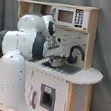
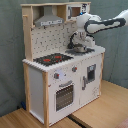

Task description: Play with the kitchen

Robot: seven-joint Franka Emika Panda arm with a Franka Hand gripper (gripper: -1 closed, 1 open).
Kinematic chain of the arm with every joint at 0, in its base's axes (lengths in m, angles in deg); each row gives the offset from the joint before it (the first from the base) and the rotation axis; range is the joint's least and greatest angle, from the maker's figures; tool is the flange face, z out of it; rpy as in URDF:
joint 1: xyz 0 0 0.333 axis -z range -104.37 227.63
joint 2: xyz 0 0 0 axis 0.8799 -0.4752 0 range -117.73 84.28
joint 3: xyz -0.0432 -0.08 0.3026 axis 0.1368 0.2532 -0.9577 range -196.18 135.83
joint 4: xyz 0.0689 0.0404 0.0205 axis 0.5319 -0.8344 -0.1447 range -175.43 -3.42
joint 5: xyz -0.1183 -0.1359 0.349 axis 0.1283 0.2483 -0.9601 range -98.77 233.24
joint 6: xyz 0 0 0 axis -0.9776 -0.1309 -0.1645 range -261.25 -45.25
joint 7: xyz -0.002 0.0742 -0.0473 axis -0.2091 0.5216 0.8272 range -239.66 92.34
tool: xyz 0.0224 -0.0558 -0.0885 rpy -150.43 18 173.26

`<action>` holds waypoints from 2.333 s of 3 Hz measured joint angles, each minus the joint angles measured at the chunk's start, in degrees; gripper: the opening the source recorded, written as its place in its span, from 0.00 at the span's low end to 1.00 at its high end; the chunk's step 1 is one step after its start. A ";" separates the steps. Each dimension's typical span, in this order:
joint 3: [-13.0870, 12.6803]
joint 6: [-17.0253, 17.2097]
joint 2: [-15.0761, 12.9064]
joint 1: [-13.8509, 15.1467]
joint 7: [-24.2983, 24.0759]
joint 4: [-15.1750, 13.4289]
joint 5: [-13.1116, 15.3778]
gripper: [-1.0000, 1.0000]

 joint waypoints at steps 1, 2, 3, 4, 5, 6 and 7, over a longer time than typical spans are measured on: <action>1.46 -4.12 0.10 1.12 2.95 -2.01 0.00 0.00; 1.19 -7.96 -0.05 1.36 3.58 -5.57 -0.13 0.00; 1.14 -8.09 -0.06 1.36 3.58 -5.57 -0.13 1.00; 1.08 -8.65 -0.03 1.37 3.58 -5.52 -0.11 1.00; -1.42 -11.93 -0.08 1.13 3.84 -1.56 0.02 1.00; -4.64 -10.84 -0.07 1.10 2.58 2.84 1.97 1.00; -8.45 -9.18 -0.07 1.01 0.02 4.67 5.83 1.00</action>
